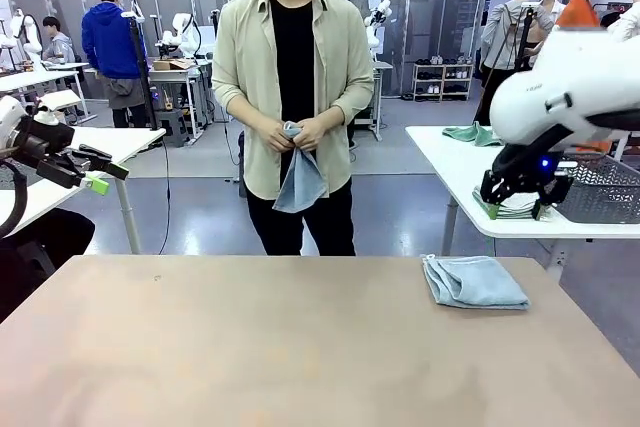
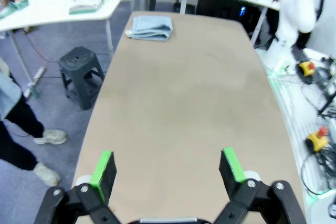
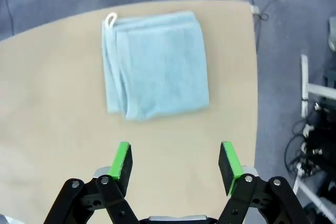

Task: Fold the towels and place them in the basket.
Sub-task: Place the folded Towel with hook on the right side of the table.

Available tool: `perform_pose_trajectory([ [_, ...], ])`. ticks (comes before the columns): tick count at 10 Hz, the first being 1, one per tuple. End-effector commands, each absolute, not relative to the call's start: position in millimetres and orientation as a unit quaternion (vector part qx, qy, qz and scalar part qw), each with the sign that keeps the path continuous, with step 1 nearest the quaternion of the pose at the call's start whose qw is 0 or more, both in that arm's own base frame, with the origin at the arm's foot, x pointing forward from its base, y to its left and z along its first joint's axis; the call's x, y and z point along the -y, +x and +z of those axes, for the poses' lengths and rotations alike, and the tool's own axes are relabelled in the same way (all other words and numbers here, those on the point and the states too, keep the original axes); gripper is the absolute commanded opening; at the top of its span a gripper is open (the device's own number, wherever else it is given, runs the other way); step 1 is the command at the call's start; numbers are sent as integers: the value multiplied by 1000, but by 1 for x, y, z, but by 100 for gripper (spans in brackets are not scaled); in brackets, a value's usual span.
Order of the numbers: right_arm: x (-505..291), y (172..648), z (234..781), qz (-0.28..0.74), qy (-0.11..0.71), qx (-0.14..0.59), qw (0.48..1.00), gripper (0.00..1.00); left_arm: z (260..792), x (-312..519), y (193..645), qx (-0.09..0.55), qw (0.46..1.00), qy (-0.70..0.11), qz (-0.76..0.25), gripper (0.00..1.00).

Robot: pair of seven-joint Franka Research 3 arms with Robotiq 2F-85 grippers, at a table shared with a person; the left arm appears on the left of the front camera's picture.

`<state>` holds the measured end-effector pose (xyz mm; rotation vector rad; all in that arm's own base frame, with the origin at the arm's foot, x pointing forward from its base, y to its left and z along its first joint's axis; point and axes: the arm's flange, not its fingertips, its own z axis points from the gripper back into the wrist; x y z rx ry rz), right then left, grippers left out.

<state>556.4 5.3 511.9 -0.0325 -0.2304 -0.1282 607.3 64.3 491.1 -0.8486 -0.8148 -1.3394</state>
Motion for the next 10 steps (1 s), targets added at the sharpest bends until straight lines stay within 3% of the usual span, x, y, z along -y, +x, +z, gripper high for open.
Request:
perform_pose_trajectory([
  [1, -29, 508, 545, -81, -24, 101, 991, 82, 491, -64, 607, 351, 628, -369, -588, 100],
  [6, -50, 398, 628, -28, 18, 72, 997, 82, 491, -64, 607, 351, 628, -369, -588, 100],
  [10, -48, 376, 628, -2, 27, 88, 996, 82, 491, -64, 607, 351, 628, -369, -588, 100],
])
